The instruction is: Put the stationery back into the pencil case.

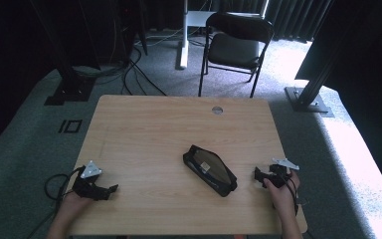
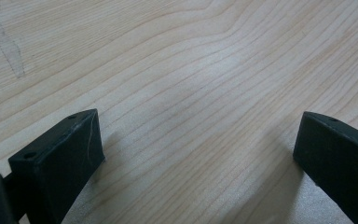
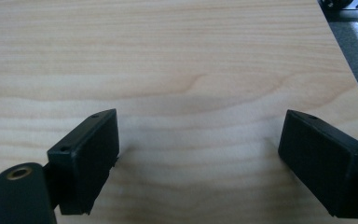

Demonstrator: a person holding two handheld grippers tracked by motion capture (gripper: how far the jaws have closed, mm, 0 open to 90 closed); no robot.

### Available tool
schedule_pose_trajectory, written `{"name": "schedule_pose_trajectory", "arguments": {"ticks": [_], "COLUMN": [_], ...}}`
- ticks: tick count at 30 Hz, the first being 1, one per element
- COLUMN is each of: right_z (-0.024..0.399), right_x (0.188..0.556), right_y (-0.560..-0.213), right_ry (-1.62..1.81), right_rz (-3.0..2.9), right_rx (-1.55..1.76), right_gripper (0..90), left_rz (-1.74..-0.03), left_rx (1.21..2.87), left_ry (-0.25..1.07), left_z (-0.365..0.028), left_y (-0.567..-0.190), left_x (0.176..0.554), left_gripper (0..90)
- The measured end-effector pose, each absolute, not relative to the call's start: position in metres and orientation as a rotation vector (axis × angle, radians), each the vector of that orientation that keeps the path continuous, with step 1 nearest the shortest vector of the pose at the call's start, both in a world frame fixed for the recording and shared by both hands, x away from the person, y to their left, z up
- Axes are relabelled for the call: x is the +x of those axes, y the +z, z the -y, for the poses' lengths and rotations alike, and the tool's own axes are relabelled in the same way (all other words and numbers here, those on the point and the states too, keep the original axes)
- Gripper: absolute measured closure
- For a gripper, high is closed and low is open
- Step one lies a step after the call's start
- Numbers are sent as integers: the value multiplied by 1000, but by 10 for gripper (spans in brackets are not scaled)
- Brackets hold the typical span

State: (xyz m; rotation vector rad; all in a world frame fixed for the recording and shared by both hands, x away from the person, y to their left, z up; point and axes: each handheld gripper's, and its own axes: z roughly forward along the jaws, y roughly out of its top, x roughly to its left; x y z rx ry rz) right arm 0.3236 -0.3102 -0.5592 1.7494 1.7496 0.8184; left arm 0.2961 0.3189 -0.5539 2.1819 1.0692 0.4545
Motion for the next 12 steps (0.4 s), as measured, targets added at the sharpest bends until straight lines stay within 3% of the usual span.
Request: {"name": "schedule_pose_trajectory", "arguments": {"ticks": [12], "right_z": [310], "right_x": [320], "right_y": [-560], "right_ry": [792], "right_rz": [-1775], "right_rx": [1723], "right_gripper": [118], "left_rz": [-1076], "left_rx": [2180], "left_ry": [458], "left_z": [-318], "left_y": [-554], "left_x": [296], "left_gripper": [16]}}
